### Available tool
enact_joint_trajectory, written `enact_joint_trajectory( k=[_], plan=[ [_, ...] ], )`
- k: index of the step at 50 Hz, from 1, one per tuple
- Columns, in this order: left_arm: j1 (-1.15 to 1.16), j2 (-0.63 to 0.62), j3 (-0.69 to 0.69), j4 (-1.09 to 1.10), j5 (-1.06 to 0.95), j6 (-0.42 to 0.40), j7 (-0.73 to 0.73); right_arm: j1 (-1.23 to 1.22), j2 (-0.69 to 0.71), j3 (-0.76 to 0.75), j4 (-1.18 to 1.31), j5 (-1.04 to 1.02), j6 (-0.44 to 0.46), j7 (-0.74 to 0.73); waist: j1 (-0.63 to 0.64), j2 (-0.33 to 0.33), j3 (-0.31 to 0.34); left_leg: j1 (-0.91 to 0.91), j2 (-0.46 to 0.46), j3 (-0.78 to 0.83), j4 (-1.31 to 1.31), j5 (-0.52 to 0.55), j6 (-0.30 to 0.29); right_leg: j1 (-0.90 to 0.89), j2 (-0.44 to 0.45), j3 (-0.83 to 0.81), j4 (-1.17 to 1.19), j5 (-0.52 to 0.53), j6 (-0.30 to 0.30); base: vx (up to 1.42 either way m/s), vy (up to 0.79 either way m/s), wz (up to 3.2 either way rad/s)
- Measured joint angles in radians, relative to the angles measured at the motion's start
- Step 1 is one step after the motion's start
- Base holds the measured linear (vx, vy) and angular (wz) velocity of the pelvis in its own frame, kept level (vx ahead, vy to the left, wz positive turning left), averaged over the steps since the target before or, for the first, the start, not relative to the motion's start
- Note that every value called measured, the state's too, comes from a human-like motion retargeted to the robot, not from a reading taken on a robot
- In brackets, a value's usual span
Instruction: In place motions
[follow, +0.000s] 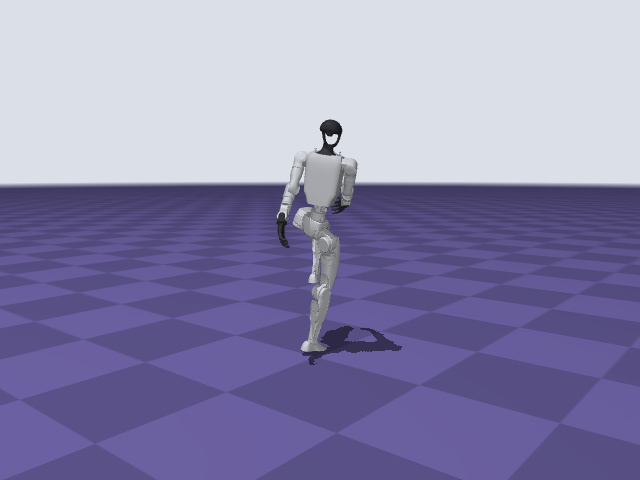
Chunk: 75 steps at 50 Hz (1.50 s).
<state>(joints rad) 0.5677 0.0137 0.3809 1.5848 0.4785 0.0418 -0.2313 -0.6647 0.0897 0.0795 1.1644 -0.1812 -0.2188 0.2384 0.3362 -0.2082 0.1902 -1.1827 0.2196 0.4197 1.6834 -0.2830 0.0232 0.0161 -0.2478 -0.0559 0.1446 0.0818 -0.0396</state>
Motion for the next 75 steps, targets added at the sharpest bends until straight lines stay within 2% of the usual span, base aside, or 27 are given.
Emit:
enact_joint_trajectory(
  k=[5,8,12,15,17,20,23,25,28,31,36,45,51,53,55,57,58,60,62,65,68,70,75],
  plan=[
    [0.004,0.027,0.011,0.005,0.008,0.01,0.01,-0.06,-0.01,-0.014,0.015,-0.019,-0.024,-0.043,0.049,-0.014,-0.007,0.054,-0.006,0.029,-0.034,0.008,-0.014,-0.006,-0.027,0.006,0.02,-0.011,-0.002,0.07,0.01,-0.14],
    [-0.003,0.021,0.044,-0.028,-0.034,0.002,0.022,-0.036,-0.006,-0.012,0.029,-0.016,-0.023,-0.033,0.032,-0.013,-0.043,0.164,-0.037,0.04,-0.083,0.022,-0.021,0.0,-0.02,0.007,-0.011,-0.006,0.004,-0.01,-0.03,0.35],
    [-0.04,0.022,0.103,-0.066,-0.107,-0.009,0.033,0.031,-0.013,-0.013,0.058,-0.032,-0.023,-0.042,-0.014,0.015,-0.121,0.362,-0.1,-0.006,-0.231,0.028,-0.061,0.008,0.017,-0.028,-0.043,-0.012,0.02,0.08,0.01,0.51],
    [-0.11,0.038,0.147,-0.054,-0.196,-0.003,0.033,0.095,-0.021,-0.009,0.108,-0.04,-0.038,-0.044,-0.098,0.076,-0.155,0.562,-0.173,-0.065,-0.423,0.014,-0.055,0.054,0.077,-0.085,-0.062,-0.027,0.021,0.13,0.03,0.79],
    [-0.134,0.038,0.166,-0.059,-0.231,-0.011,0.041,0.132,-0.026,-0.002,0.133,-0.046,-0.035,-0.038,-0.142,0.089,-0.166,0.68,-0.219,-0.075,-0.581,0.015,-0.045,0.069,0.09,-0.101,-0.071,-0.031,0.025,0.1,0.03,0.67],
    [-0.17,0.043,0.193,-0.08,-0.28,-0.03,0.057,0.212,-0.039,0.009,0.178,-0.075,-0.03,-0.046,-0.227,0.12,-0.2,0.904,-0.31,-0.143,-0.966,0.047,-0.032,0.085,0.127,-0.135,-0.084,-0.043,0.029,0.17,0.04,0.69],
    [-0.191,0.056,0.188,-0.102,-0.295,-0.045,0.064,0.275,-0.055,0.002,0.222,-0.098,-0.022,-0.064,-0.294,0.16,-0.233,1.092,-0.335,-0.155,-1.313,-0.088,-0.05,0.083,0.178,-0.177,-0.087,-0.057,0.031,0.17,0.06,0.82],
    [-0.207,0.061,0.178,-0.112,-0.299,-0.049,0.068,0.309,-0.071,-0.009,0.251,-0.108,-0.017,-0.07,-0.336,0.178,-0.24,1.18,-0.311,-0.062,-1.473,-0.145,-0.01,0.089,0.198,-0.207,-0.091,-0.064,0.034,0.13,0.08,0.93],
    [-0.239,0.063,0.171,-0.116,-0.304,-0.052,0.066,0.334,-0.088,-0.028,0.282,-0.124,-0.007,-0.078,-0.379,0.192,-0.244,1.203,-0.316,-0.131,-1.584,-0.11,-0.021,0.089,0.213,-0.237,-0.101,-0.068,0.04,0.07,0.08,0.63],
    [-0.273,0.065,0.163,-0.123,-0.31,-0.059,0.047,0.348,-0.099,-0.035,0.288,-0.133,-0.003,-0.085,-0.412,0.185,-0.234,1.196,-0.319,-0.121,-1.62,-0.094,-0.004,0.075,0.203,-0.267,-0.106,-0.063,0.049,-0.05,0.06,0.46],
    [-0.304,0.073,0.127,-0.112,-0.325,-0.056,0.036,0.356,-0.116,-0.036,0.266,-0.157,-0.004,-0.08,-0.395,0.172,-0.205,1.187,-0.335,-0.132,-1.613,-0.106,0.016,0.071,0.191,-0.264,-0.111,-0.047,0.059,0.03,0.09,-0.2],
    [-0.362,0.075,0.058,-0.075,-0.326,-0.045,0.047,0.419,-0.145,-0.05,0.216,-0.187,-0.021,-0.068,-0.393,0.158,-0.197,1.206,-0.353,-0.105,-1.628,-0.125,0.045,0.069,0.177,-0.25,-0.096,-0.049,0.076,0.07,0.1,-0.19],
    [-0.496,0.042,0.025,-0.139,-0.505,-0.039,-0.008,0.557,-0.23,-0.127,0.222,-0.24,-0.039,-0.072,-0.377,0.156,-0.192,1.209,-0.36,-0.126,-1.62,-0.137,0.063,0.028,0.154,-0.258,0.026,-0.083,0.067,0.09,0.11,0.1],
    [-0.554,0.029,-0.011,-0.196,-0.577,-0.038,-0.036,0.625,-0.266,-0.158,0.237,-0.286,-0.04,-0.093,-0.386,0.169,-0.187,1.205,-0.349,-0.151,-1.61,-0.139,0.07,-0.016,0.148,-0.271,0.13,-0.024,0.043,0.1,0.14,0.43],
    [-0.627,0.019,-0.059,-0.274,-0.638,-0.035,-0.057,0.692,-0.299,-0.194,0.269,-0.329,-0.035,-0.127,-0.404,0.196,-0.17,1.203,-0.318,-0.17,-1.602,-0.138,0.074,-0.112,0.13,-0.278,0.322,0.14,0.028,0.01,0.16,0.42],
    [-0.717,0.0,-0.069,-0.376,-0.673,-0.043,-0.054,0.742,-0.33,-0.226,0.316,-0.351,-0.021,-0.16,-0.43,0.213,-0.132,1.208,-0.293,-0.172,-1.598,-0.14,0.074,-0.253,0.1,-0.278,0.569,0.305,-0.049,-0.13,0.18,0.32],
    [-0.767,-0.002,-0.073,-0.432,-0.694,-0.048,-0.048,0.763,-0.347,-0.24,0.343,-0.356,-0.014,-0.174,-0.465,0.219,-0.11,1.21,-0.29,-0.188,-1.598,-0.136,0.079,-0.341,0.111,-0.237,0.693,0.336,-0.081,-0.15,0.21,0.48],
    [-0.877,0.022,-0.06,-0.533,-0.724,-0.051,-0.043,0.798,-0.386,-0.264,0.398,-0.366,0.013,-0.188,-0.521,0.218,-0.071,1.22,-0.302,-0.179,-1.606,-0.129,0.099,-0.511,0.026,-0.254,0.968,0.258,-0.152,-0.13,0.25,0.41],
    [-0.971,0.054,-0.014,-0.61,-0.701,-0.062,-0.012,0.83,-0.417,-0.293,0.459,-0.37,0.051,-0.194,-0.624,0.215,-0.048,1.216,-0.314,-0.174,-1.602,-0.121,0.124,-0.681,-0.065,-0.274,1.188,0.192,-0.198,-0.11,0.27,1.04],
    [-1.082,0.106,0.001,-0.711,-0.676,-0.092,0.102,0.885,-0.458,-0.349,0.526,-0.359,0.077,-0.221,-0.785,0.224,0.012,1.202,-0.299,-0.217,-1.566,-0.102,0.153,-0.886,-0.11,-0.293,1.389,0.103,-0.208,-0.1,0.2,1.52],
    [-1.151,0.171,-0.024,-0.791,-0.672,-0.117,0.198,0.959,-0.487,-0.41,0.536,-0.335,0.091,-0.251,-0.878,0.22,0.068,1.204,-0.273,-0.249,-1.517,-0.108,0.161,-1.028,-0.111,-0.324,1.45,0.053,-0.214,-0.02,0.1,1.03],
    [-1.177,0.197,-0.022,-0.814,-0.653,-0.133,0.233,1.005,-0.501,-0.444,0.536,-0.314,0.099,-0.27,-0.906,0.214,0.08,1.204,-0.271,-0.265,-1.492,-0.115,0.165,-1.092,-0.104,-0.335,1.45,0.02,-0.216,0.07,0.01,0.38],
    [-1.163,0.181,-0.022,-0.789,-0.648,-0.14,0.252,1.06,-0.515,-0.495,0.536,-0.265,0.117,-0.276,-0.862,0.211,0.036,1.217,-0.292,-0.237,-1.488,-0.124,0.166,-1.062,-0.082,-0.352,1.368,0.006,-0.216,0.14,-0.09,-0.43]
  ],
)
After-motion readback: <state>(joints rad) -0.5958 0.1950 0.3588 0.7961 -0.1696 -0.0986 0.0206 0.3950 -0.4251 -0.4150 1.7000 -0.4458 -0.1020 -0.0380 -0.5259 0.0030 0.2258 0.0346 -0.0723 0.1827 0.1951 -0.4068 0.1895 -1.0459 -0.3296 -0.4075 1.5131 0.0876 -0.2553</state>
